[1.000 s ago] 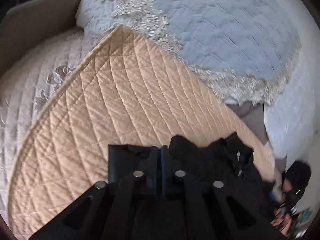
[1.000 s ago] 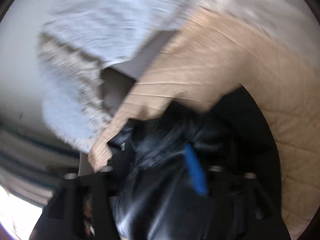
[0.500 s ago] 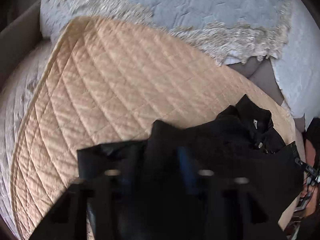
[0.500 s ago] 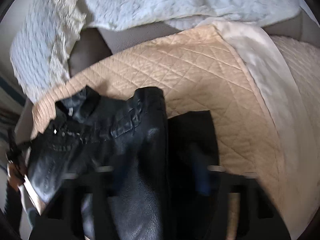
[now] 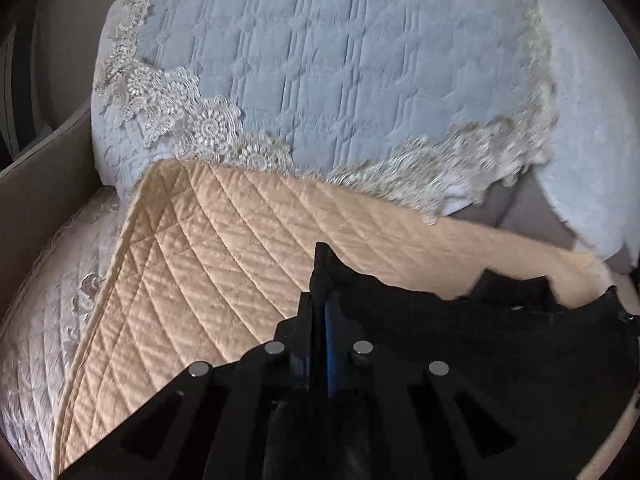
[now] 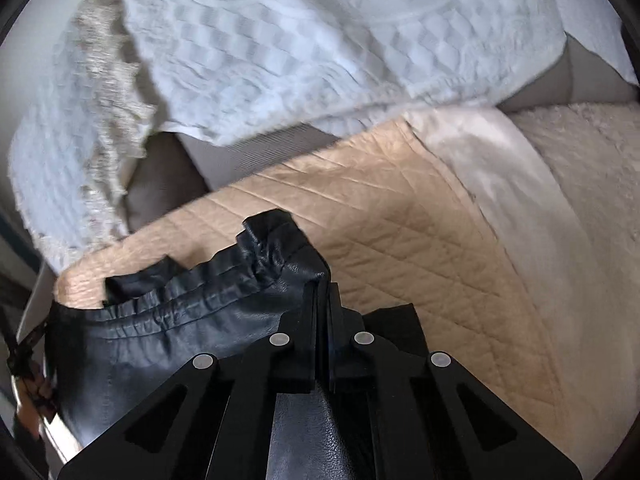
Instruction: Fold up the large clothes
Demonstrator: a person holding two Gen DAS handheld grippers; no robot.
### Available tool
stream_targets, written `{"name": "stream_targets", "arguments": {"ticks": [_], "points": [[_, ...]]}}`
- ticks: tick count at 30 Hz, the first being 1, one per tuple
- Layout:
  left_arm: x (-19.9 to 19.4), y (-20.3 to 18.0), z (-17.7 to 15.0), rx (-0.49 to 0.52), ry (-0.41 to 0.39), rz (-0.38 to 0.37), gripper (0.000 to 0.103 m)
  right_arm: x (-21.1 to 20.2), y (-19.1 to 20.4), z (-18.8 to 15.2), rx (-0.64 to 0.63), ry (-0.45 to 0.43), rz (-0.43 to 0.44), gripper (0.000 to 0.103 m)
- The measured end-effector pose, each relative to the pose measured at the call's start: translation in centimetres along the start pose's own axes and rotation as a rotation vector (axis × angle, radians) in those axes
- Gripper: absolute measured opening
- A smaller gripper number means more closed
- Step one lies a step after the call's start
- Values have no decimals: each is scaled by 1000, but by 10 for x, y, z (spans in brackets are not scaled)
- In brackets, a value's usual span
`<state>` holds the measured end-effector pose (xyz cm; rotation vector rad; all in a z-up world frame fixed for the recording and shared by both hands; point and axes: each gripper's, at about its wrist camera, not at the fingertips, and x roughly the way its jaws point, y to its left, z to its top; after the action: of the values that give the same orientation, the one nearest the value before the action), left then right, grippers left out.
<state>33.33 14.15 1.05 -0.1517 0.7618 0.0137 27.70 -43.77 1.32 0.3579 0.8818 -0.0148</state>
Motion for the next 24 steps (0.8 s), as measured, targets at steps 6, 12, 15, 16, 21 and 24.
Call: {"name": "stream_targets", "arguments": {"ticks": [6, 12, 15, 16, 21, 24], "points": [[38, -12, -12, 58, 54, 73, 5, 31, -14, -11, 43, 37, -67, 4], [55, 2, -17, -9, 122, 69, 14, 41, -19, -18, 54, 58, -71, 13], [36, 2, -8, -10, 99, 85, 14, 19, -11, -13, 39, 37, -86, 17], [24, 5, -5, -23, 73, 75, 14, 8, -7, -12, 30, 18, -88, 18], [-44, 22, -8, -123, -7, 1, 17, -67, 14, -31, -20, -90, -22, 41], [-82, 6, -33, -66, -26, -43, 19, -87, 26, -64, -70, -65, -1, 41]]}}
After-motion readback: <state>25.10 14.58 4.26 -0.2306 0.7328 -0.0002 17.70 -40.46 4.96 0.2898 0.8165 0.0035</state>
